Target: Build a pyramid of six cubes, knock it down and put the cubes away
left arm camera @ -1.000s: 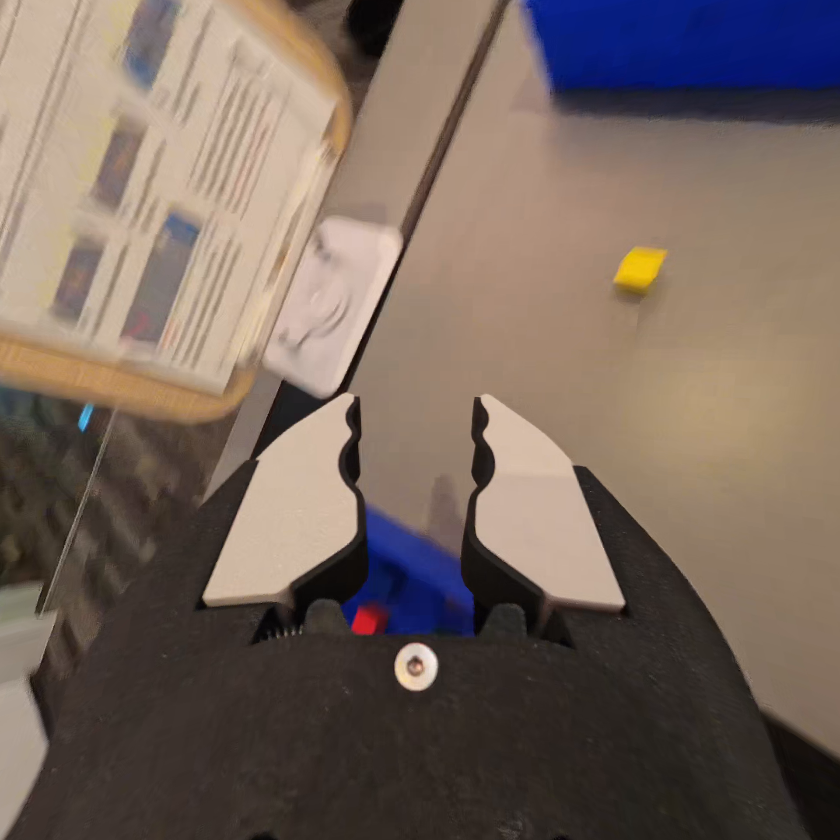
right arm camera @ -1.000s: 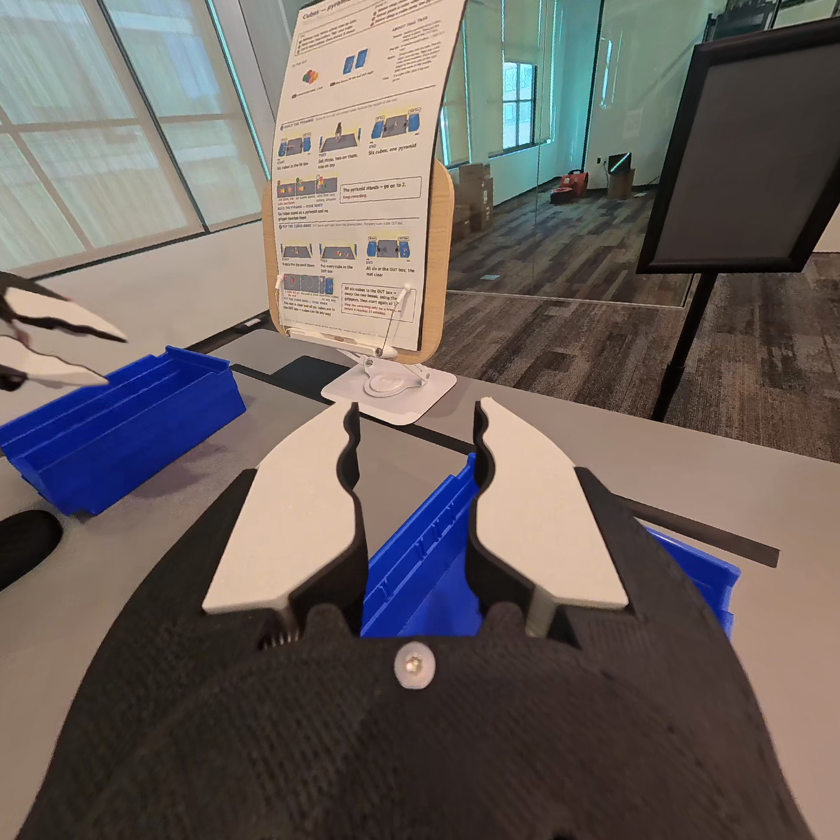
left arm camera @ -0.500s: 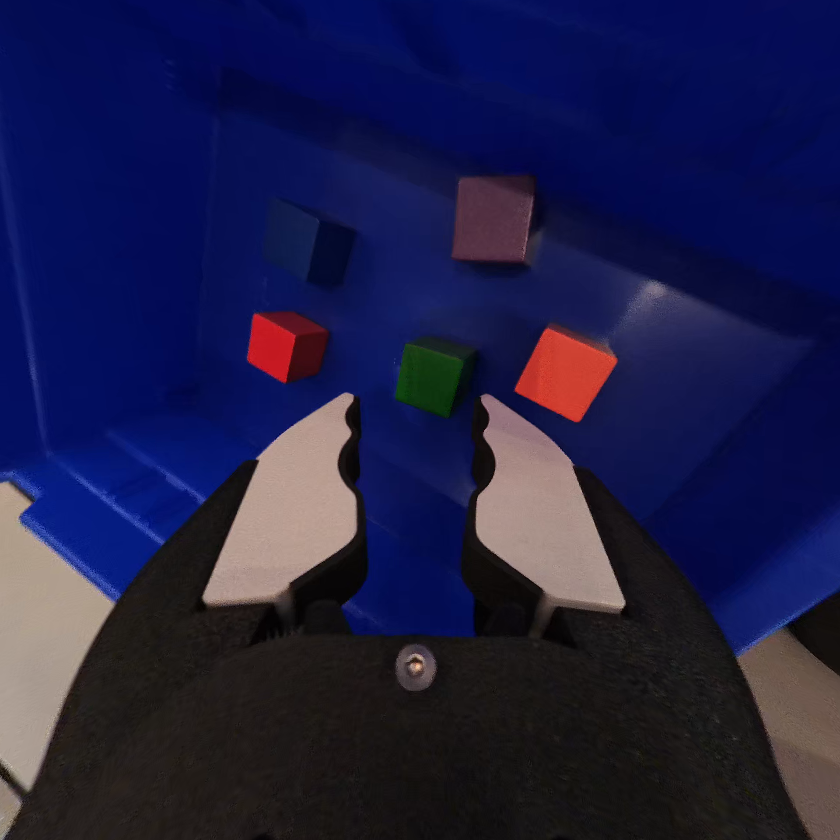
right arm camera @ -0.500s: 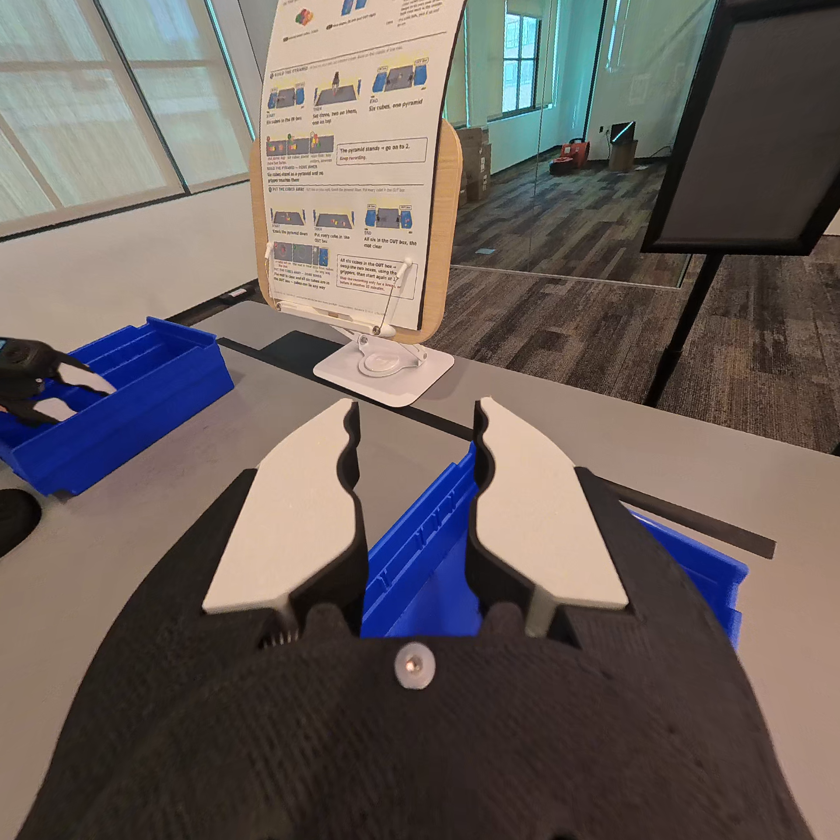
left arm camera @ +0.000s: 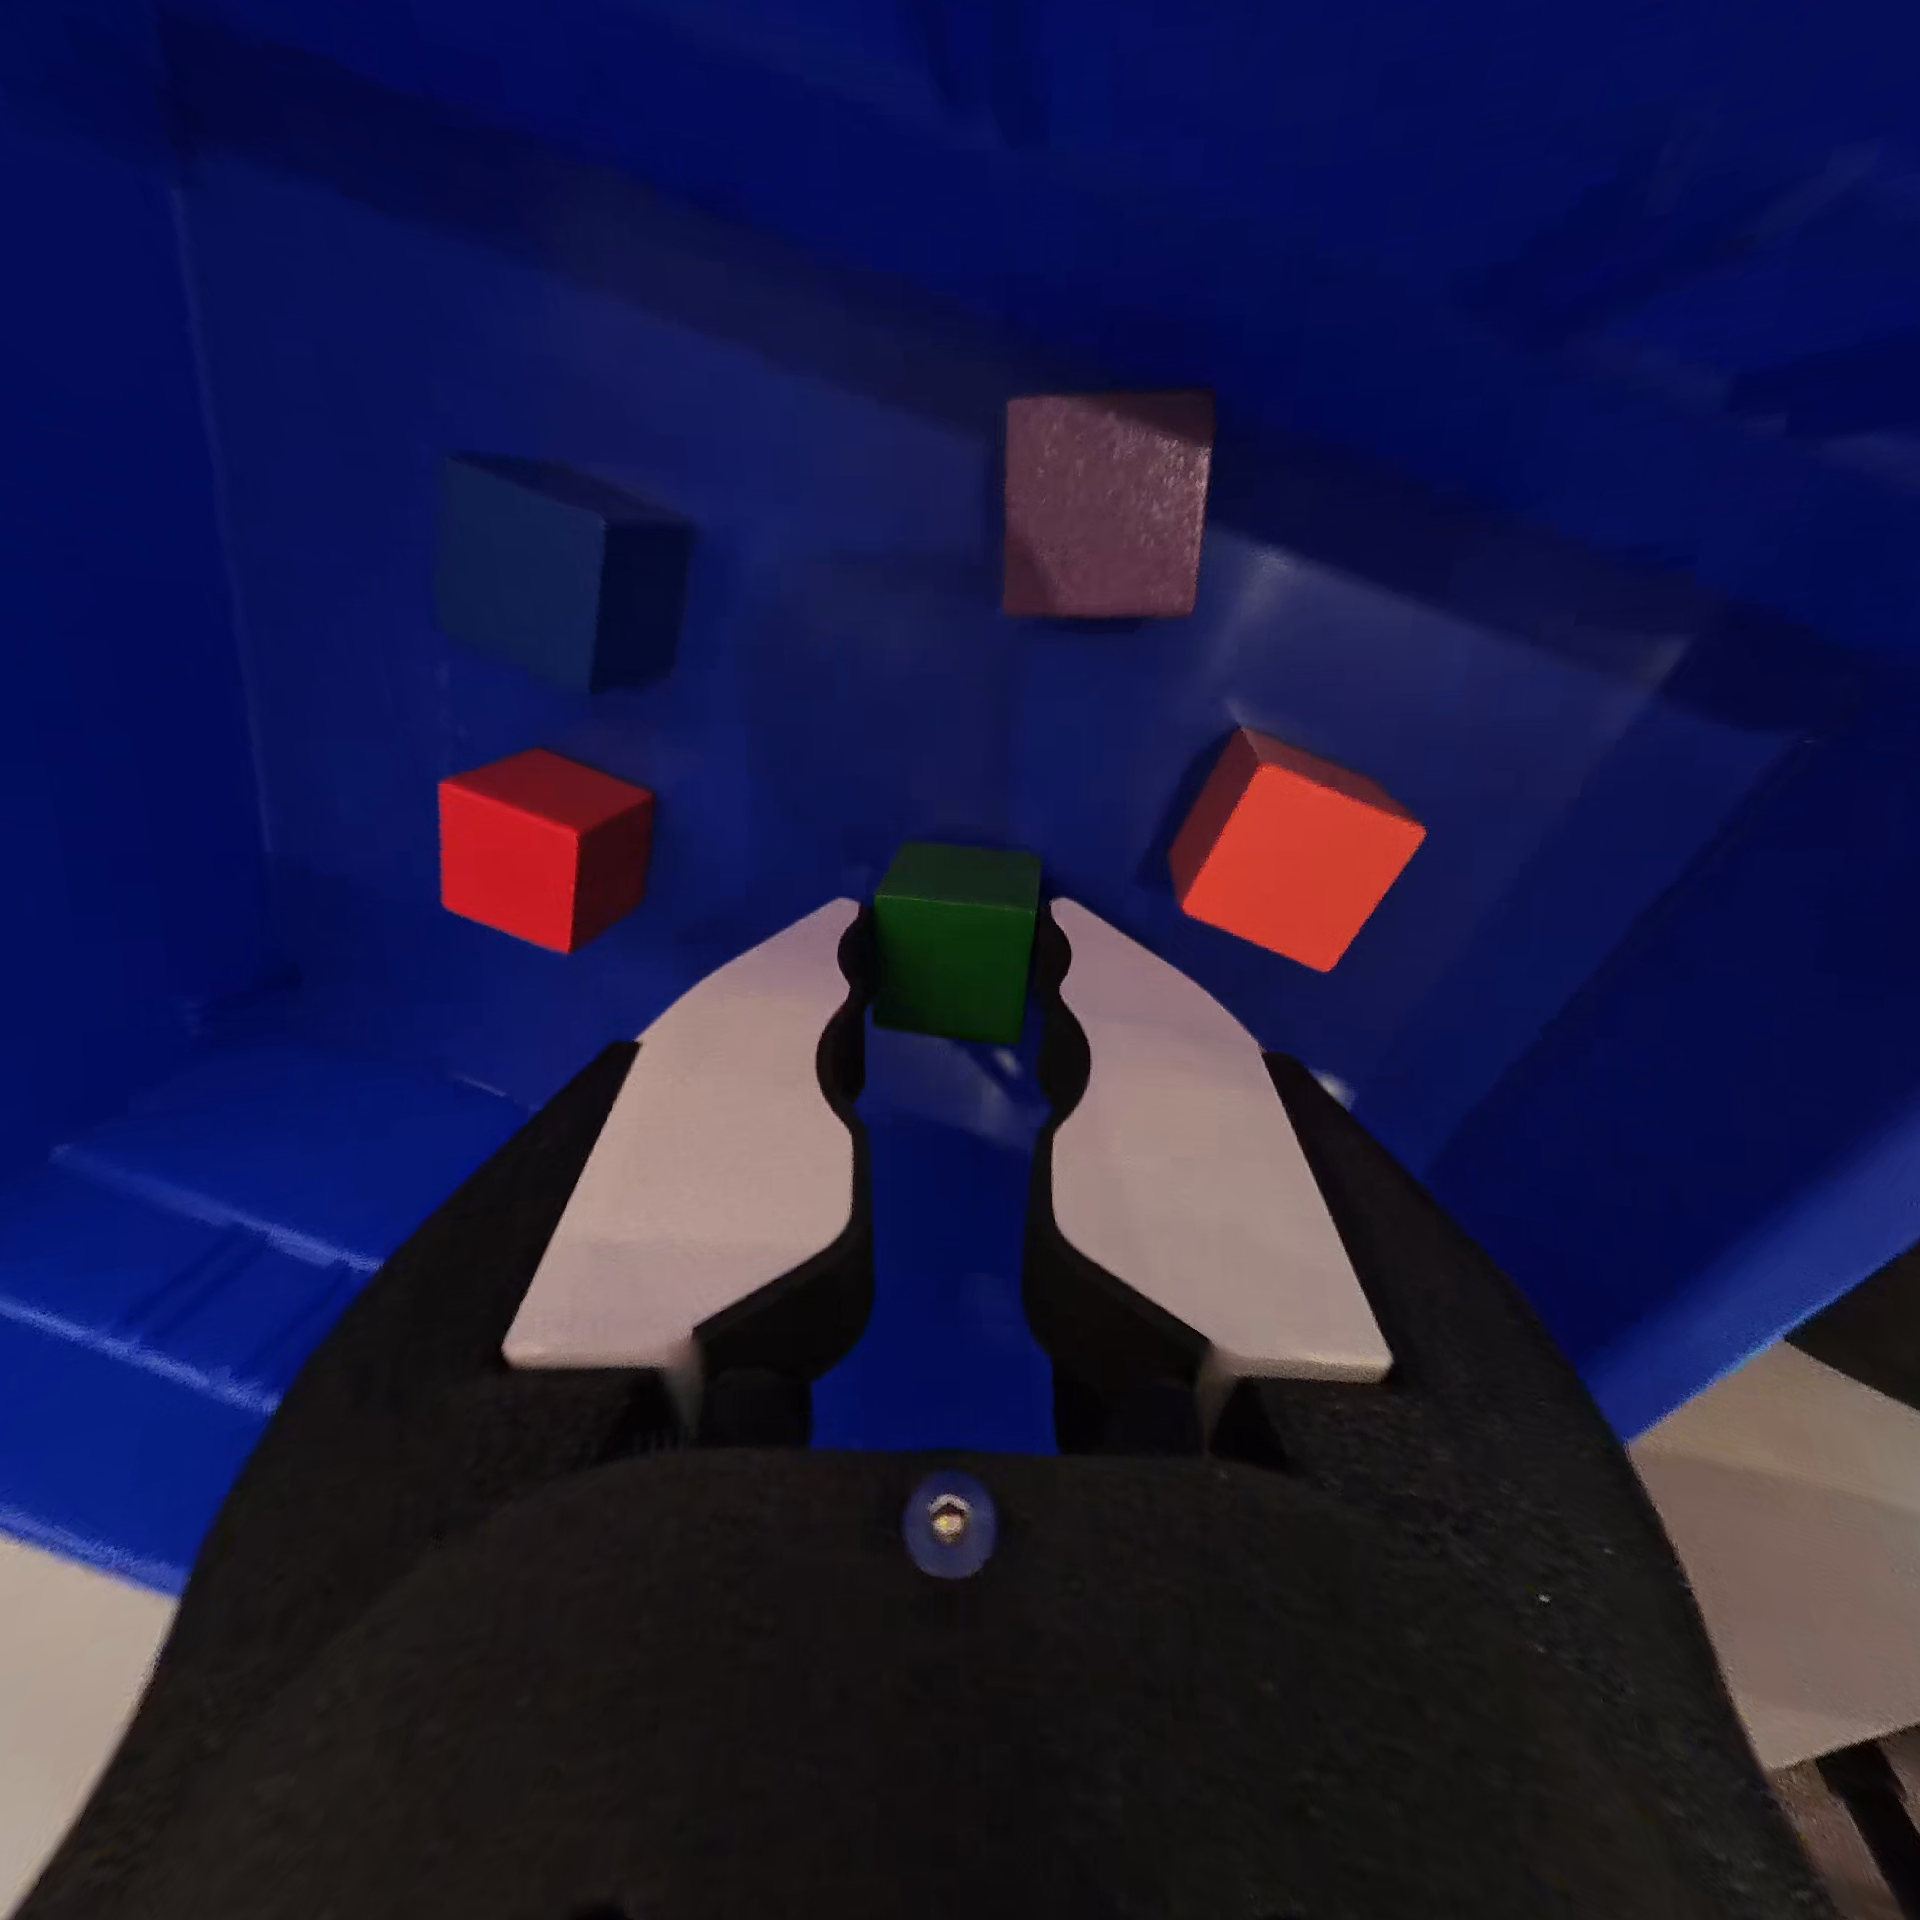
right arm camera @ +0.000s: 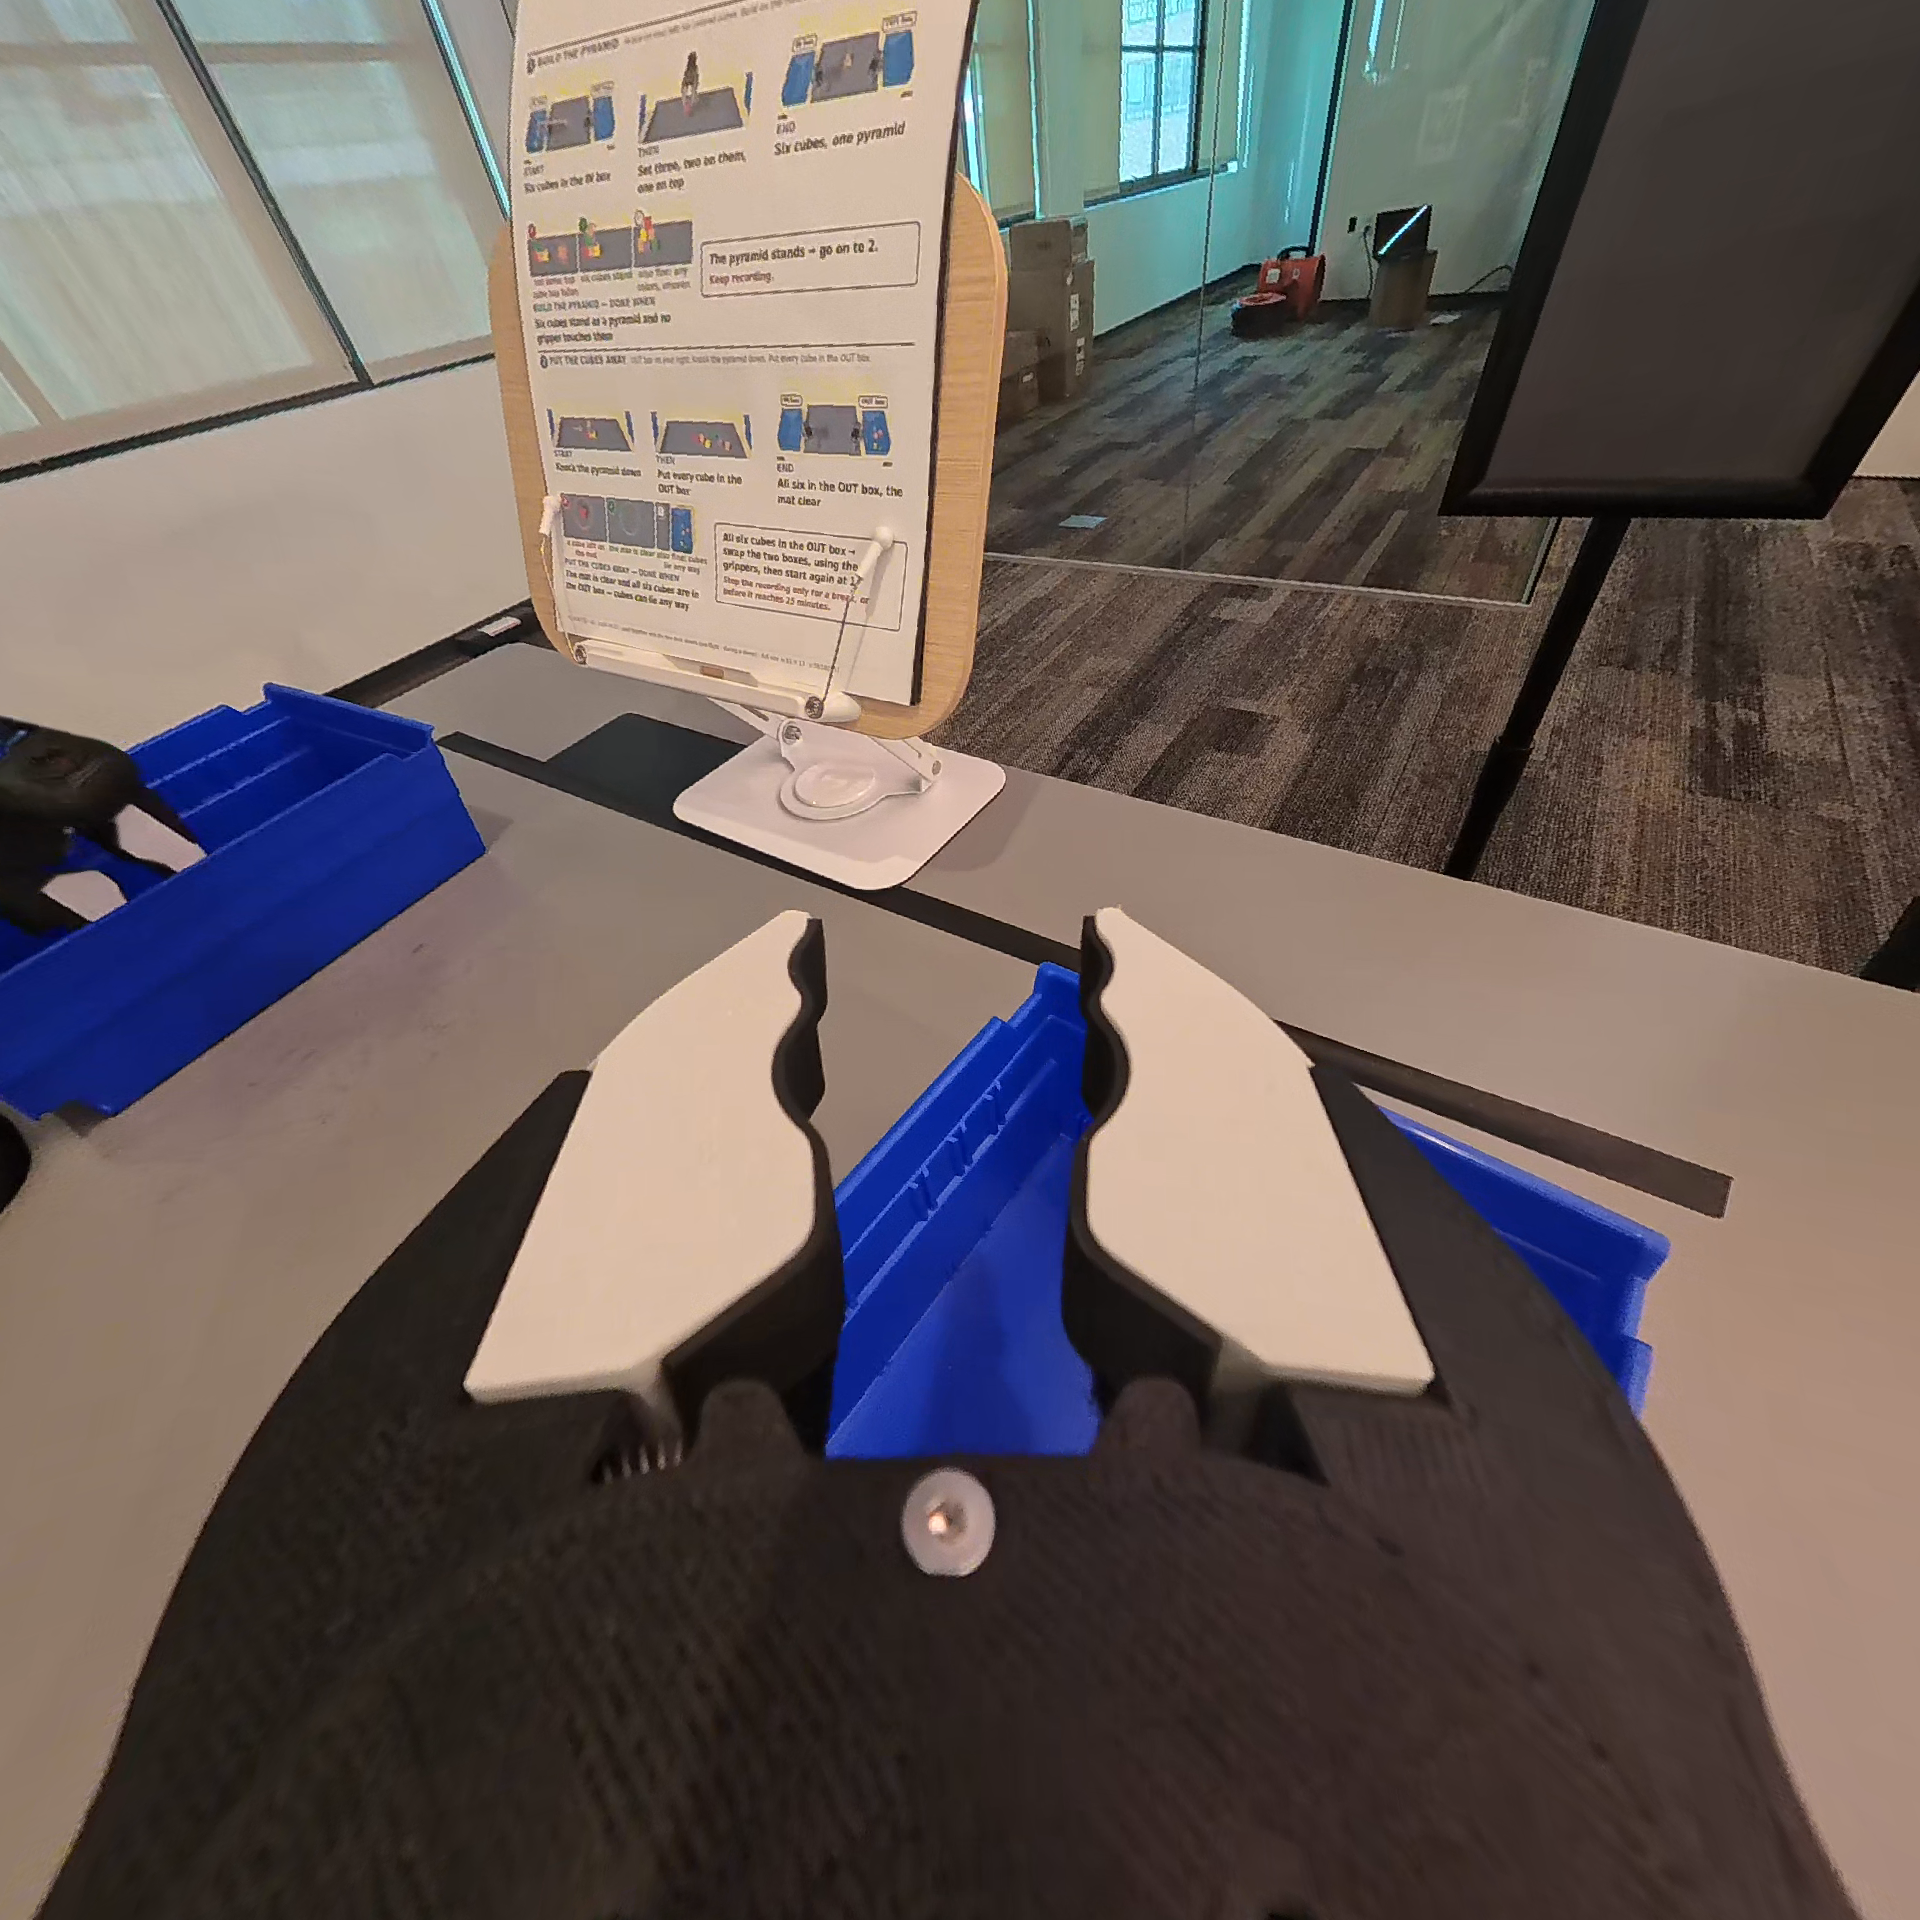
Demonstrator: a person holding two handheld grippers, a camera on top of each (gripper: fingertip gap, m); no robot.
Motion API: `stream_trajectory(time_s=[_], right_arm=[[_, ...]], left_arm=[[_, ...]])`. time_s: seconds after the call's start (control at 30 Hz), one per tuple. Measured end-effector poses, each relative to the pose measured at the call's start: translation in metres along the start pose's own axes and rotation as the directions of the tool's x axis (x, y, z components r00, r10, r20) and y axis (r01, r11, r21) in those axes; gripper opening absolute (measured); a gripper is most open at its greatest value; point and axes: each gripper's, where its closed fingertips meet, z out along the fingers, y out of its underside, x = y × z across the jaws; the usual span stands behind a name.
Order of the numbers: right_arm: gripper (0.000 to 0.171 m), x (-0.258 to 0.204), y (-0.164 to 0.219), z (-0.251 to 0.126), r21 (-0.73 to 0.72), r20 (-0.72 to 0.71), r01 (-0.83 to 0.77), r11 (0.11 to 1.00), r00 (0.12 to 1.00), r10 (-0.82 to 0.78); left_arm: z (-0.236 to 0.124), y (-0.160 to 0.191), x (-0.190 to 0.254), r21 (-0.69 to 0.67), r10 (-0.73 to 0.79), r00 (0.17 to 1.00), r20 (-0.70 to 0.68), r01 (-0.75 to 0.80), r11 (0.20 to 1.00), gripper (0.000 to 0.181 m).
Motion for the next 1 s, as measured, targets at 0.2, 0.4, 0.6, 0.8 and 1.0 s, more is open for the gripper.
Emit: stream_trajectory(time_s=[0.2,0.4,0.6,0.8,1.0], right_arm=[[0.047,0.001,-0.001,0.003,0.001,0.001,0.000,1.000,1.000,0.000],[0.047,-0.004,0.001,0.007,-0.016,0.006,0.017,1.000,1.000,-0.017],[0.047,-0.014,-0.001,0.005,-0.015,0.028,0.036,0.999,0.999,-0.035],[0.047,-0.022,-0.008,0.000,0.016,0.056,0.037,0.999,0.998,-0.038],[0.047,-0.020,-0.010,-0.004,0.038,0.074,0.015,0.999,0.997,-0.018]], left_arm=[[-0.101,-0.038,-0.025,0.194,-0.025,0.972,0.232,-0.021,0.981,0.029],[-0.178,-0.185,0.068,0.451,0.123,0.985,0.120,-0.164,0.877,0.029],[-0.077,-0.270,0.133,0.263,0.363,0.924,0.118,-0.381,0.886,0.028],[-0.016,-0.302,0.144,0.134,0.408,0.908,0.092,-0.417,0.899,0.028],[-0.004,-0.316,0.149,0.108,0.412,0.910,0.047,-0.415,0.903,0.028]])
